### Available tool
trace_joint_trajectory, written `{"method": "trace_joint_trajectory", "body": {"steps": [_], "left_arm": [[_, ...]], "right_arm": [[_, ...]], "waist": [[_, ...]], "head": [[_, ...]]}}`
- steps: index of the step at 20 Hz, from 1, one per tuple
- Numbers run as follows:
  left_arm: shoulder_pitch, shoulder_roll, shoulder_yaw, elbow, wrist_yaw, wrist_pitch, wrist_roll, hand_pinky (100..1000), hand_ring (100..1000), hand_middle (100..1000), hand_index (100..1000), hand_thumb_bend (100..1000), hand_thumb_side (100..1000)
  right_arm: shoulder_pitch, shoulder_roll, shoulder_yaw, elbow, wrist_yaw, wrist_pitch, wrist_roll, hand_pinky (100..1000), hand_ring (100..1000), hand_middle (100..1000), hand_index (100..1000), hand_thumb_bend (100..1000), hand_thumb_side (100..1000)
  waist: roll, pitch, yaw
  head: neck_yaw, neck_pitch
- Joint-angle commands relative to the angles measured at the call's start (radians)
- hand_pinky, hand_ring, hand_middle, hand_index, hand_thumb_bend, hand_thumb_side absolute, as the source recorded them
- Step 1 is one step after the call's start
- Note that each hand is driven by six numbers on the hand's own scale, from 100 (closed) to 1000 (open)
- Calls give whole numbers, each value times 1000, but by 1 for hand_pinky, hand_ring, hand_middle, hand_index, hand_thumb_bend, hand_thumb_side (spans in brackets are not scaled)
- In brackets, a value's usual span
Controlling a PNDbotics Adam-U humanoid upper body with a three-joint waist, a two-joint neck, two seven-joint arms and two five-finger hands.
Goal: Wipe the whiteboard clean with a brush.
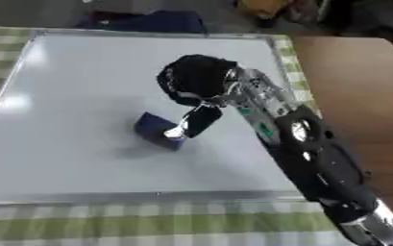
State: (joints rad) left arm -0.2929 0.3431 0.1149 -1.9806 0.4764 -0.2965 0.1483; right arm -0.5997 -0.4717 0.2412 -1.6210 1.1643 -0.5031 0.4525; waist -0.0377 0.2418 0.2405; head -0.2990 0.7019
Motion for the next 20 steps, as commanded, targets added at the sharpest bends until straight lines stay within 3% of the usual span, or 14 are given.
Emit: {"method": "trace_joint_trajectory", "body": {"steps": [1,13,20], "left_arm": [[-18,10,0,-19,6,1,-5,449,498,517,539,161,939],[-27,7,0,-19,9,3,-4,449,497,514,539,163,938],[-29,7,1,-19,8,2,-3,449,497,515,538,166,937]], "right_arm": [[-22,0,-4,8,32,3,-8,678,755,598,115,415,1000],[-18,35,-3,63,71,-22,-2,668,751,587,118,431,1000],[-17,42,-1,79,69,-33,13,641,721,547,107,300,1000]], "waist": [[6,-12,4],[4,-6,9],[4,-2,11]], "head": [[-8,-3],[-11,-4],[-16,-11]]}}
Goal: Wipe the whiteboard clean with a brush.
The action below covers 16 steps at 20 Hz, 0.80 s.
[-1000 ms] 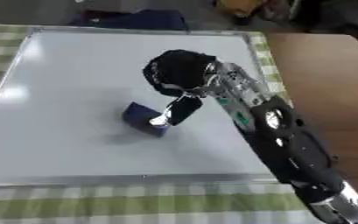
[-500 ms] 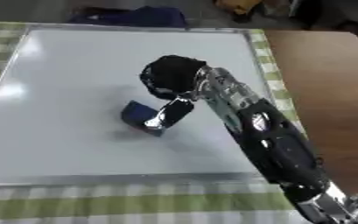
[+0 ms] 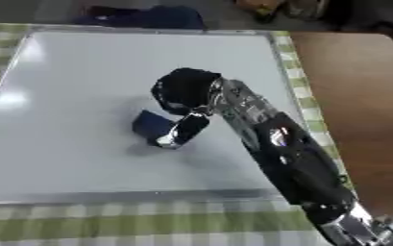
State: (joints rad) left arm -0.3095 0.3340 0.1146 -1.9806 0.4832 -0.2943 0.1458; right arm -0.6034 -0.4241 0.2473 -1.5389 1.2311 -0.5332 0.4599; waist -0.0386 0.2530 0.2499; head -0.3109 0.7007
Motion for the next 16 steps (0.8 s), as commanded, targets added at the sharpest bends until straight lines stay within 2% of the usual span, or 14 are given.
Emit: {"method": "trace_joint_trajectory", "body": {"steps": [1,8,16], "left_arm": [[-13,16,1,-19,1,-1,0,449,497,515,538,165,938],[-15,16,2,-19,1,-2,0,449,497,514,537,164,936],[-20,16,3,-19,-1,-6,1,448,496,514,536,163,937]], "right_arm": [[-13,-5,-8,-3,-2,-3,8,639,719,544,106,281,1000],[-13,-10,-9,8,-14,-4,25,639,739,550,102,256,1000],[-17,-9,-8,36,-23,-19,61,637,756,577,101,309,1000]], "waist": [[5,-13,2],[6,-9,4],[7,1,9]], "head": [[-4,-10],[-7,-14],[-18,-8]]}}
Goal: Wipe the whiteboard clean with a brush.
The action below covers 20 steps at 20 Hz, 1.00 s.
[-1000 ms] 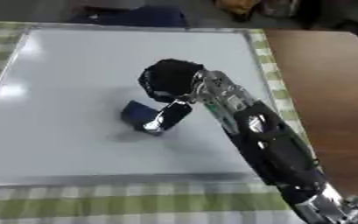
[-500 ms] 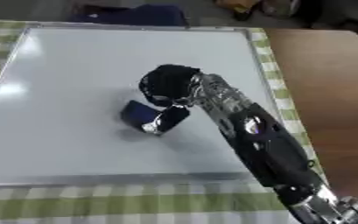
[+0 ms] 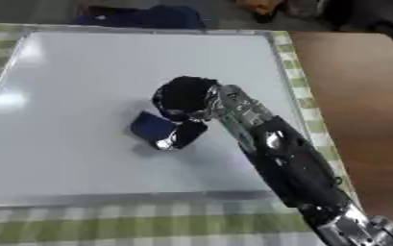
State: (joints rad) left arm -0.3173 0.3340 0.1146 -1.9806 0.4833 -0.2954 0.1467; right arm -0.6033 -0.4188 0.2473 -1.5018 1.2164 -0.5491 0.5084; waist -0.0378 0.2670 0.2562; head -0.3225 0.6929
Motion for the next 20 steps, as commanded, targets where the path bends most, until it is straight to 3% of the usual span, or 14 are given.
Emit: {"method": "trace_joint_trajectory", "body": {"steps": [1,20], "left_arm": [[-13,16,3,-19,-1,-5,0,448,496,514,536,162,938],[-14,14,5,-19,-5,-5,-2,448,495,513,534,155,943]], "right_arm": [[-18,-14,-8,2,-8,-3,16,634,754,574,100,305,993],[-19,-19,-1,16,-37,-6,25,600,716,522,100,135,839]], "waist": [[7,-11,3],[8,2,7]], "head": [[-8,-1],[-8,-24]]}}
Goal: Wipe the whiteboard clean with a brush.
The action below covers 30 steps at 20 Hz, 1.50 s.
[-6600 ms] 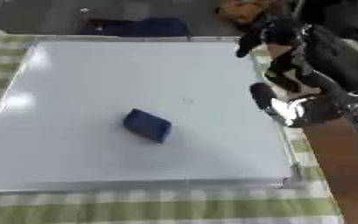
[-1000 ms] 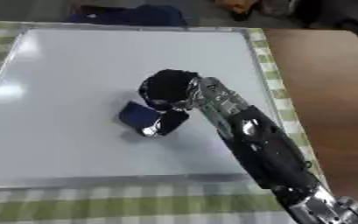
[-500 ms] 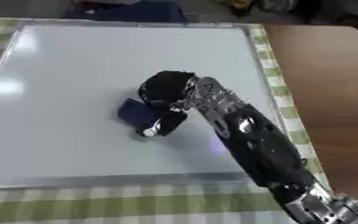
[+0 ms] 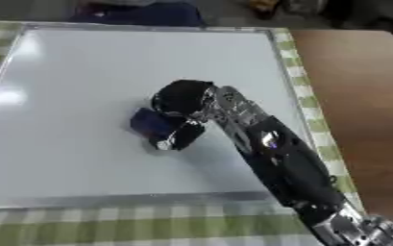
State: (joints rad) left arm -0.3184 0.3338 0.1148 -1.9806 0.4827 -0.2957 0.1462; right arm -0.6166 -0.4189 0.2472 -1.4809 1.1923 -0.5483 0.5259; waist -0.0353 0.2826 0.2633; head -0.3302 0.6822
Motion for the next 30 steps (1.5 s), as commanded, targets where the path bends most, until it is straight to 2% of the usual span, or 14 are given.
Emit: {"method": "trace_joint_trajectory", "body": {"steps": [1,3,19,26,30], "left_arm": [[-13,14,5,-19,-5,-5,-2,448,495,513,534,156,943],[-13,15,5,-19,-5,-5,-1,448,496,513,534,156,943],[-15,19,7,-19,-8,-11,5,449,497,513,536,159,938],[-14,21,9,-19,-10,-12,7,449,496,513,535,157,938],[-12,25,10,-19,-12,-14,9,449,496,513,535,156,938]], "right_arm": [[-6,-19,-1,-4,-16,-10,11,598,713,520,100,128,830],[-5,-20,-1,-6,-25,-14,17,589,702,503,100,100,799],[3,-45,-19,-23,-49,-8,16,554,665,351,100,100,659],[13,-59,-28,-27,-51,-5,9,522,620,284,100,100,528],[21,-78,-38,-45,-60,2,-4,513,599,253,100,100,502]], "waist": [[6,-14,0],[6,-14,-1],[7,-16,-9],[8,-15,-14],[8,-16,-19]], "head": [[0,-14],[2,-14],[12,-19],[17,-23],[24,-24]]}}
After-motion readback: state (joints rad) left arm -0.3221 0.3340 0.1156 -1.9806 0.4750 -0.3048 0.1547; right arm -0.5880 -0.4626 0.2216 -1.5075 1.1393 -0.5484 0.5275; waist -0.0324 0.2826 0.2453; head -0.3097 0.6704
